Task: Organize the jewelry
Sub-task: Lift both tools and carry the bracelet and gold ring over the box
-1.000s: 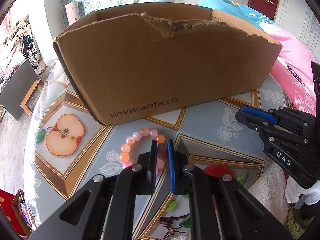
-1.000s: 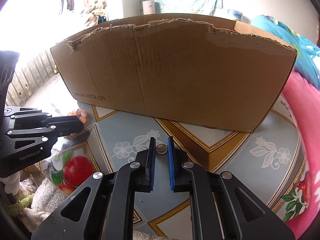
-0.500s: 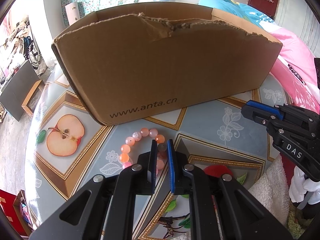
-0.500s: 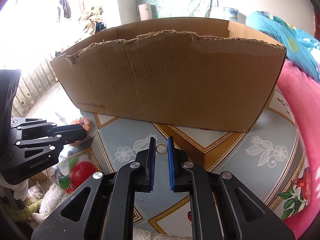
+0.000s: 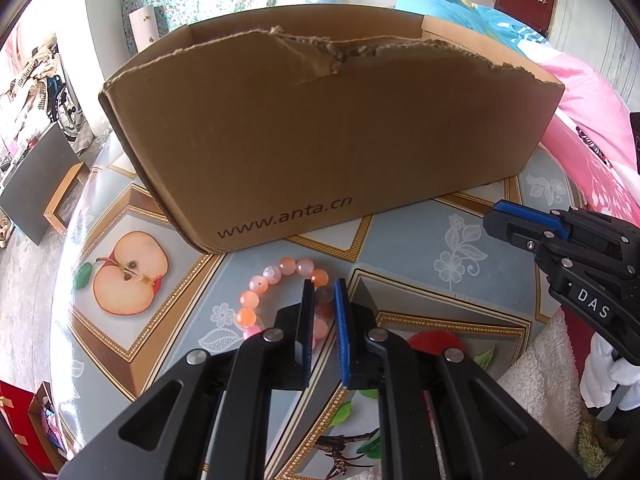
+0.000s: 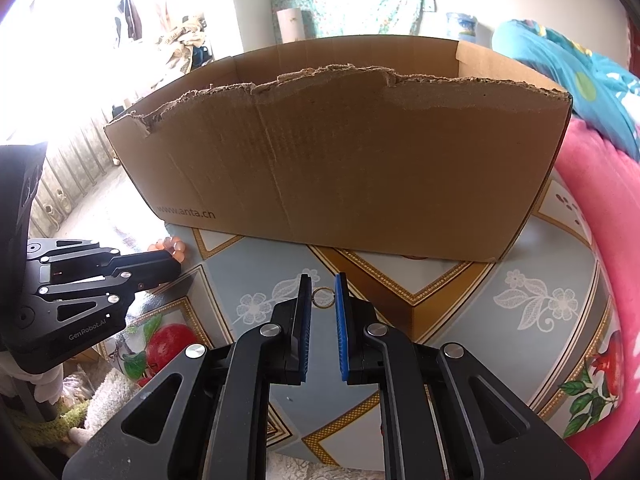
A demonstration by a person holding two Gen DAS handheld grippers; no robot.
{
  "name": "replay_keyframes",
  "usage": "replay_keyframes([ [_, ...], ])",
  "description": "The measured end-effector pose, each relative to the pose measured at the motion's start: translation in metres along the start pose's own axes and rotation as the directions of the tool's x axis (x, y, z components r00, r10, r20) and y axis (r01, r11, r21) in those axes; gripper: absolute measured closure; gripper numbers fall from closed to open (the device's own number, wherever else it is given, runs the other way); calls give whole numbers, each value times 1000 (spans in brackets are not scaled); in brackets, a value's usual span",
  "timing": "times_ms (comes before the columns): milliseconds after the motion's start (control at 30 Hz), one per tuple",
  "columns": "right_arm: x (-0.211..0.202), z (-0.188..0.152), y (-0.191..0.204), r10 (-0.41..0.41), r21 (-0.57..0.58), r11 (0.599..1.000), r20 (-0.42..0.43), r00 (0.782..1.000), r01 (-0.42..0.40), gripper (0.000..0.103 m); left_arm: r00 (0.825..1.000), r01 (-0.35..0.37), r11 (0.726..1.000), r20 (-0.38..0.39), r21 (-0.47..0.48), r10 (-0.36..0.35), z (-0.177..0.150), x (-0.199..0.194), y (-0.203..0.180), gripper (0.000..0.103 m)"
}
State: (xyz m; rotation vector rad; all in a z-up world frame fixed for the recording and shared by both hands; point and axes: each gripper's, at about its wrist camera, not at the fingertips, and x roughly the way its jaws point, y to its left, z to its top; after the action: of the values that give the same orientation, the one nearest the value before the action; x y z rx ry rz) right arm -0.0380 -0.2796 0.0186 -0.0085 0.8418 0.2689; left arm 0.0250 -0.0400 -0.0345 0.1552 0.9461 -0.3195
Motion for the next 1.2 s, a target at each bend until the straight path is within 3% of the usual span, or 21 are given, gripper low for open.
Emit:
replay_keyframes([
  [300, -15, 6, -10, 10, 22, 1000, 16, 1000, -10, 93, 995, 68, 998, 71, -10, -68, -3, -9, 14, 94],
  [567, -48, 18, -22, 49, 77, 996, 73, 996, -54, 93, 961, 208, 978, 188, -2, -204, 2, -54, 32, 94],
  [833, -84, 44, -27, 56, 121, 990, 145, 988, -74, 93, 887, 386, 922, 258, 40, -383, 12, -98, 41, 94],
  [1200, -115, 80, -31, 66, 130, 986, 271, 960, -104, 93, 780, 546, 835, 323, 67, -536, 50, -135, 39, 94],
])
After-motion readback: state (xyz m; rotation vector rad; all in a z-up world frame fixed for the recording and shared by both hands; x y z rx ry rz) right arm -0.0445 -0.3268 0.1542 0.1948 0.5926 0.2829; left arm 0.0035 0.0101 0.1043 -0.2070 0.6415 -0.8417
